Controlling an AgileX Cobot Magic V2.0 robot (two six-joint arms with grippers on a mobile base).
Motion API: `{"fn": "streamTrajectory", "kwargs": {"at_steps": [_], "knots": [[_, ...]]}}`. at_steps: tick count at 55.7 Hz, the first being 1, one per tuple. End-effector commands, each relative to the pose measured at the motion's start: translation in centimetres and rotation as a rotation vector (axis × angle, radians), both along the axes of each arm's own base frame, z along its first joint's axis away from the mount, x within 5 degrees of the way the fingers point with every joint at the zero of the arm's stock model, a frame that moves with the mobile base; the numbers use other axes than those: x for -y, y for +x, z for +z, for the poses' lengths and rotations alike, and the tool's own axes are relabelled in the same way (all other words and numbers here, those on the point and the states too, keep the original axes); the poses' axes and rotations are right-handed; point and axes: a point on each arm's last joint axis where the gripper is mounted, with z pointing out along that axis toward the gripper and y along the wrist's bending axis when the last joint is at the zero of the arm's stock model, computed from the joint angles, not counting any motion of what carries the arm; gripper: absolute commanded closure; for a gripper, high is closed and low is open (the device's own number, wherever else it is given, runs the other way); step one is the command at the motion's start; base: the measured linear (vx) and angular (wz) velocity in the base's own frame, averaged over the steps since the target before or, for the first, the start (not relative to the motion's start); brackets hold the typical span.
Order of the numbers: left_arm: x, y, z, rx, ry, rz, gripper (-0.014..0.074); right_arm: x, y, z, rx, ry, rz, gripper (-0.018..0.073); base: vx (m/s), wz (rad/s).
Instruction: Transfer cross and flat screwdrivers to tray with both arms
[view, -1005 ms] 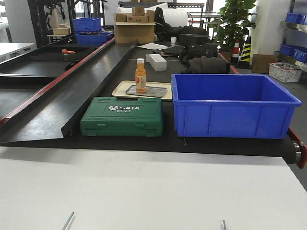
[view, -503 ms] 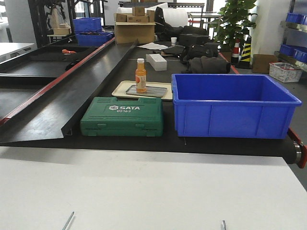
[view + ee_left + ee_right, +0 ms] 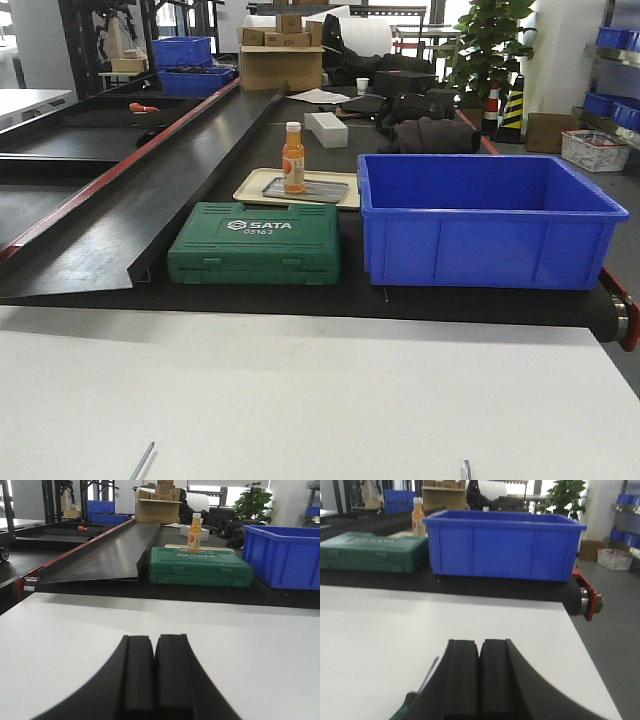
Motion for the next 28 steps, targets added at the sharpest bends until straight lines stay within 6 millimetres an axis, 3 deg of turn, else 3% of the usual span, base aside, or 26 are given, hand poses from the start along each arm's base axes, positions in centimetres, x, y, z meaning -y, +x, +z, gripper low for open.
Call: {"fn": "streamTrajectory", "kwargs": {"at_steps": [1, 11, 17, 28], "knots": [[-0.1, 0.0, -0.1, 0.074, -0.011, 0.016, 0.0603, 0.0, -0.1, 1.1, 0.165, -0.003, -0.006, 0.0568, 0.0, 0.0], [-0.3, -0.2, 1.2, 0.174, -0.059, 0.031, 0.0603, 0.1, -0.5, 2.9, 0.354, 0.026, -0.008, 0.0568, 0.0, 0.0], [-0.5, -0.9, 4.2, 0.316, -0.094, 0.044, 0.0603, 0.2, -1.0, 4.8, 0.437, 0.091, -0.006, 0.0568, 0.0, 0.0], [-0.4, -1.5, 10.0, 0.382, -0.01, 0.046, 0.0601, 0.1, -1.0, 10.1, 0.36, 0.085, 0.003, 0.0566, 0.0, 0.0]]}}
